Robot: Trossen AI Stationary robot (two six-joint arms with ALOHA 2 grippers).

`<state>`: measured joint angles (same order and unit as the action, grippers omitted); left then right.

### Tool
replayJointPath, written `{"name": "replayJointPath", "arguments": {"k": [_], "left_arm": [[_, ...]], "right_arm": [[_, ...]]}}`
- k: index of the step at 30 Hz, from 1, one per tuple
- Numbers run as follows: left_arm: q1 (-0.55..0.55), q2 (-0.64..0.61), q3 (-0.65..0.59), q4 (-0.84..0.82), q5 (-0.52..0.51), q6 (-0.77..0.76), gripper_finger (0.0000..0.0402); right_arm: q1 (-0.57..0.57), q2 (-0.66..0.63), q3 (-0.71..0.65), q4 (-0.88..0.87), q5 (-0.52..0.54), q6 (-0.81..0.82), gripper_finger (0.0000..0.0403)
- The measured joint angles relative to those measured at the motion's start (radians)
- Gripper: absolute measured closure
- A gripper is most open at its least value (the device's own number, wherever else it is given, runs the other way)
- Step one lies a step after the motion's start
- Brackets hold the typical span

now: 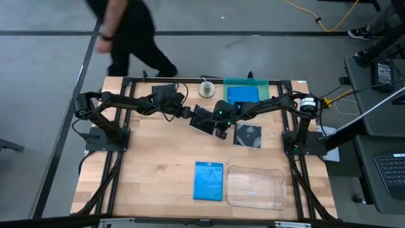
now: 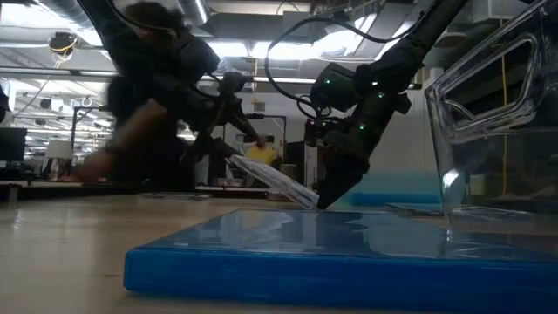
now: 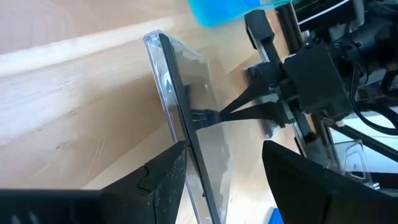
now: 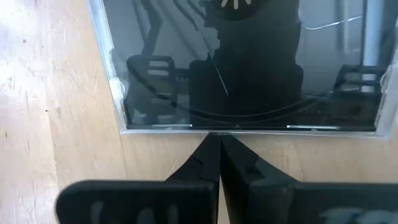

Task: Pick & place jewel cases by type
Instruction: Put the middle black CD case into the transparent bin

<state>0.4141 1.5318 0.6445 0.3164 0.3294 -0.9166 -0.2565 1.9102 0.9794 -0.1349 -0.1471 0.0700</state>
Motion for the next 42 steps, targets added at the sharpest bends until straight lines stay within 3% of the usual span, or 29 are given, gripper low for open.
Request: {"name": "replayJointPath", "arguments": {"k": [8, 16, 23, 42], "left_arm": [[-0.002, -0.002, 0.003, 0.115, 0.02, -0.055, 0.0197], [-0.003, 0.001, 0.0, 0.059, 0.001, -0.041, 0.0197], [-0.01, 0.001, 0.047, 0.093, 0.078, -0.035, 0.0197], [-0.022, 0.0, 0.074, 0.018, 0.051, -0.034, 0.0197]], "right_arm": [[0.0, 0.0, 0.0, 0.002, 0.0, 0.0, 0.0395], [0.0, 0.0, 0.0, 0.002, 0.0, -0.001, 0.0395], [0.0, 0.0, 0.0, 0.006, -0.001, -0.004, 0.0395], [0.0, 0.002, 0.001, 0.016, 0.0, -0.011, 0.0395]]}}
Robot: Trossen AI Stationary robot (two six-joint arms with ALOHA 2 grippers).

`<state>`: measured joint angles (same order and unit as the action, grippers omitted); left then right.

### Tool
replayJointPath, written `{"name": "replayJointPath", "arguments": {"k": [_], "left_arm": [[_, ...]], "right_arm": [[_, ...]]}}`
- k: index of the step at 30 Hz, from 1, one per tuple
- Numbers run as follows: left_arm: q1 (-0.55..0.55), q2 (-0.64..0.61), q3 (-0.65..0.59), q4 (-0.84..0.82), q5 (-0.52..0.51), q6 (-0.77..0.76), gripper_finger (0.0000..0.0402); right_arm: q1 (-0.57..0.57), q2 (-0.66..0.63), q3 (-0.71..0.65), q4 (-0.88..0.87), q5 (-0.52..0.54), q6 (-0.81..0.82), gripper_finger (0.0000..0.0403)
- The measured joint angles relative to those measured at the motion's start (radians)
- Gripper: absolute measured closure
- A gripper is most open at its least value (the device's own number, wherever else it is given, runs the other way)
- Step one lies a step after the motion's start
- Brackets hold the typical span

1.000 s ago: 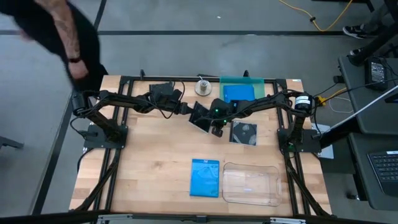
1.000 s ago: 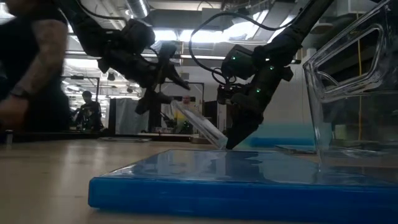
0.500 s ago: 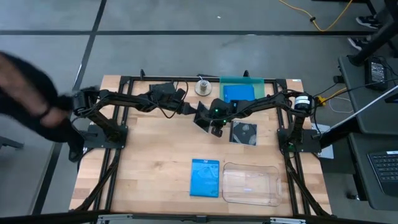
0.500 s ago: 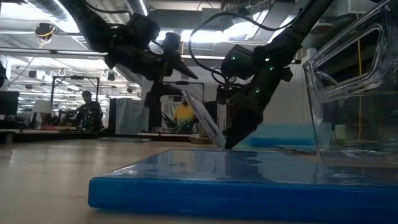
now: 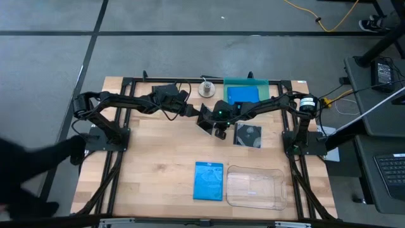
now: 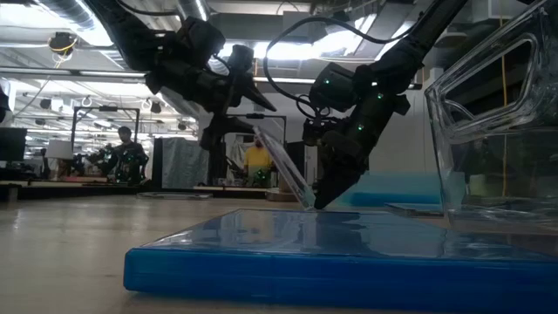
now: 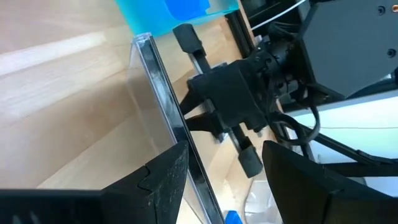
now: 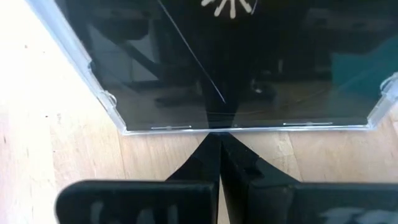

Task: Pick & place jewel cases by type
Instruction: Put the middle black CD case into the transparent bin

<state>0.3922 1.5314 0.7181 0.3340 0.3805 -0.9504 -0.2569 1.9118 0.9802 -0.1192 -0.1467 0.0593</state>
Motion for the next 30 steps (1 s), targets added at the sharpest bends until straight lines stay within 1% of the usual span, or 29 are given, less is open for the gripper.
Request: {"name": "replayJointPath", "arguments": {"k": [5, 11, 18, 25, 30], "left_arm": [[-0.013, 0.001, 0.011, -0.003, 0.001, -0.007, 0.0197], [-0.023, 0.016, 0.053, -0.099, -0.004, 0.036, 0.0197], [-0.024, 0.019, 0.058, -0.125, -0.029, 0.056, 0.0198], [-0.023, 0.018, 0.058, -0.167, -0.038, 0.092, 0.022], [-0.022, 0.017, 0.059, -0.184, -0.036, 0.099, 0.0235]], "right_arm": [[0.001, 0.0, 0.0, 0.0, 0.006, -0.014, 0.0395], [0.001, 0.0, -0.001, 0.003, 0.006, -0.025, 0.0395], [0.001, 0.0, -0.011, 0.018, 0.005, -0.042, 0.0395], [-0.001, -0.005, -0.071, 0.094, -0.032, -0.043, 0.0395], [-0.002, -0.006, -0.083, 0.118, -0.044, -0.043, 0.0395]]}}
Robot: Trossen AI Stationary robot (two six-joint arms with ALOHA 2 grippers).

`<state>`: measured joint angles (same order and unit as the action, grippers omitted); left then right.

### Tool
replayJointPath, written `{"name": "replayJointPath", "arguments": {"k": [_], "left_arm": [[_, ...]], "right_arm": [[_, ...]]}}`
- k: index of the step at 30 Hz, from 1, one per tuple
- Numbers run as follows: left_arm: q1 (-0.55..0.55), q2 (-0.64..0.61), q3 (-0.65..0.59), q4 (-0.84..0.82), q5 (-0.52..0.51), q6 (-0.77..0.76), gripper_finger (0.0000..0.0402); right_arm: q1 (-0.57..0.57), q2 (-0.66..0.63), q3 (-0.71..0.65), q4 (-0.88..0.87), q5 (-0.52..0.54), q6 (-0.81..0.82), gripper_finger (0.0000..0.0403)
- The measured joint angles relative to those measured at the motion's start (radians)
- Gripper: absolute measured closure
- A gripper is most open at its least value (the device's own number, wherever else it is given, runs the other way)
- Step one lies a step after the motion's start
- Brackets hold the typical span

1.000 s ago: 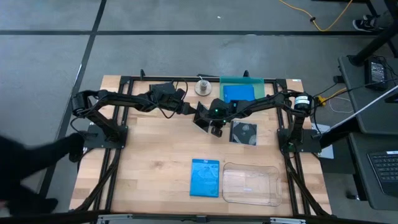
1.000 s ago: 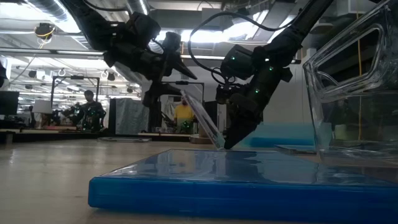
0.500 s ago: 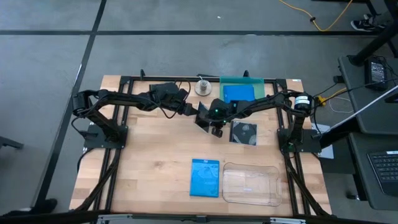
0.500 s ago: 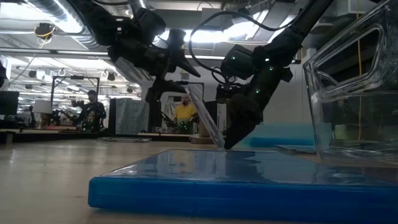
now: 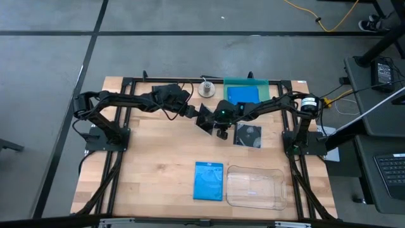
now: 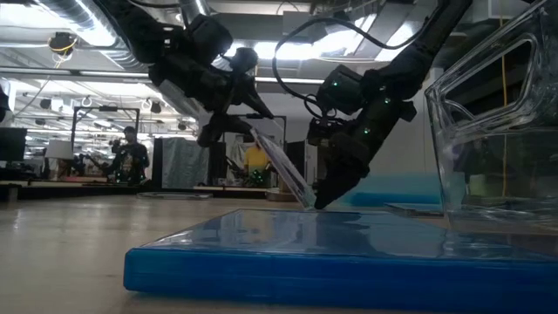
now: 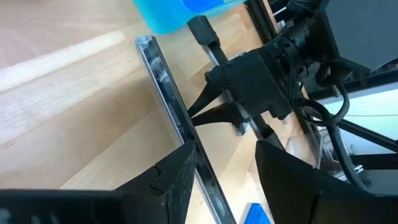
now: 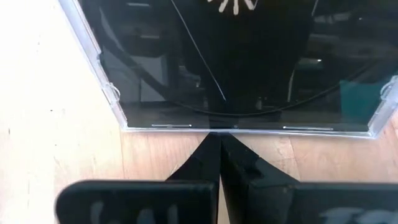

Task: Pick & place jewel cases by type
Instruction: Put the middle black CD case into the transparent bin

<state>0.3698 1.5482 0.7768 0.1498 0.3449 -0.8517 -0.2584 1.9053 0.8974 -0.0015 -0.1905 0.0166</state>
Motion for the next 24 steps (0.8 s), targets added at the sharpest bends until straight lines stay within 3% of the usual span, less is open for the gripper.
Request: {"name": "replayJointPath", "arguments": {"k": [7, 24], "left_arm": [[-0.007, 0.005, 0.089, -0.103, 0.055, 0.04, 0.024], [-0.05, 0.009, 0.224, -0.465, -0.084, 0.209, 0.024]], "right_arm": [[0.0, 0.0, -0.002, 0.019, -0.001, -0.012, 0.0395], [0.002, 0.003, -0.003, 0.064, 0.01, -0.052, 0.0395]]}}
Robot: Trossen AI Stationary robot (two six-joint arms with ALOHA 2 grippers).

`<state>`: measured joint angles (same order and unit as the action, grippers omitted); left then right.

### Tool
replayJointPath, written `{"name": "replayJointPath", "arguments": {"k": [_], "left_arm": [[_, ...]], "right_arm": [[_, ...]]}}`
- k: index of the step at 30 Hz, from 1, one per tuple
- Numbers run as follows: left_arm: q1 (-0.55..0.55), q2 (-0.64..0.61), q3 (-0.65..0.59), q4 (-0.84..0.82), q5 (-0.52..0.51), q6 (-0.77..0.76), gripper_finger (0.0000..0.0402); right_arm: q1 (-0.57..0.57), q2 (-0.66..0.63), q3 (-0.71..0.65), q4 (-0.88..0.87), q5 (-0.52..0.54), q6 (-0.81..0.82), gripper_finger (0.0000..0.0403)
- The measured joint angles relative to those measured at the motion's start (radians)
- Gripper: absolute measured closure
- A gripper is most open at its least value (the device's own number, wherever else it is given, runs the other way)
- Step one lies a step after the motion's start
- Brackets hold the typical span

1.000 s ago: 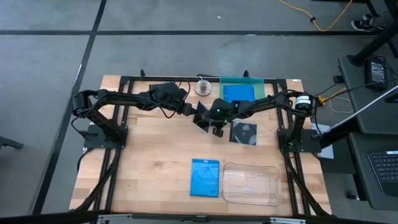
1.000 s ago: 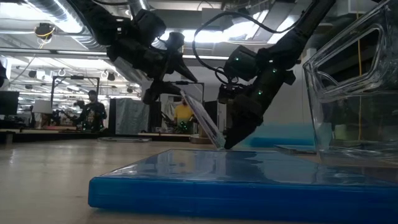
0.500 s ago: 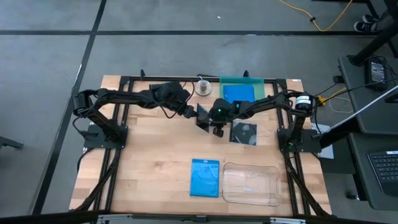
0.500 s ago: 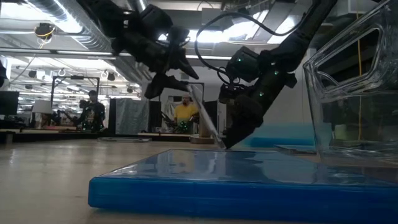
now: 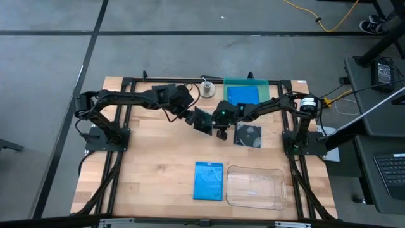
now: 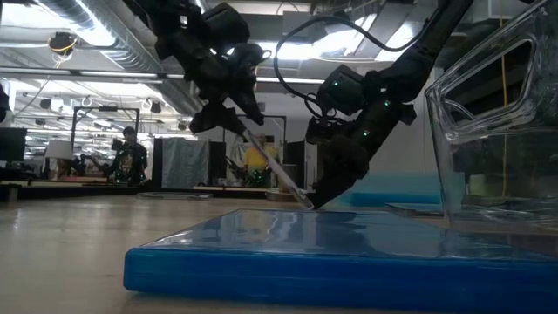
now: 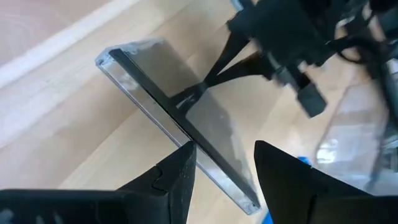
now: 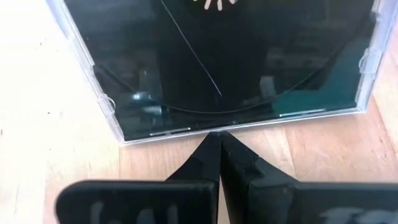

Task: Pick & place jewel cases by type
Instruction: Put the middle black CD case into the transparent bin

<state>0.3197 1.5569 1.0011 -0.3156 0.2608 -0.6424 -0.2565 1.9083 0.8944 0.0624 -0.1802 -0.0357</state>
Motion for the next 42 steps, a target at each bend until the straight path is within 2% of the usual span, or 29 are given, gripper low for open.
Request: {"name": "replayJointPath", "arguments": {"k": [6, 15, 23, 33, 39, 42], "left_arm": [[0.001, 0.014, 0.001, -0.061, -0.029, 0.017, 0.0239], [-0.021, 0.089, -0.004, -0.137, -0.003, -0.004, 0.0222], [-0.021, 0.105, -0.002, -0.116, -0.114, 0.026, 0.0199], [-0.016, 0.097, -0.001, -0.094, -0.081, -0.038, 0.0193], [-0.026, 0.067, 0.097, -0.17, -0.054, -0.036, 0.0191], [-0.042, 0.059, 0.206, -0.051, -0.047, 0.023, 0.0192]], "right_arm": [[0.0, 0.0, 0.0, 0.002, 0.003, 0.0, 0.0395], [0.0, 0.0, 0.001, 0.001, 0.003, 0.001, 0.0395], [0.0, 0.0, 0.001, 0.001, 0.001, 0.003, 0.0395], [0.0, 0.0, 0.001, 0.0, -0.003, -0.022, 0.0395], [0.0, 0.0, 0.001, 0.0, -0.005, -0.03, 0.0395], [0.0, 0.004, 0.002, 0.009, -0.004, -0.047, 0.0395]]}}
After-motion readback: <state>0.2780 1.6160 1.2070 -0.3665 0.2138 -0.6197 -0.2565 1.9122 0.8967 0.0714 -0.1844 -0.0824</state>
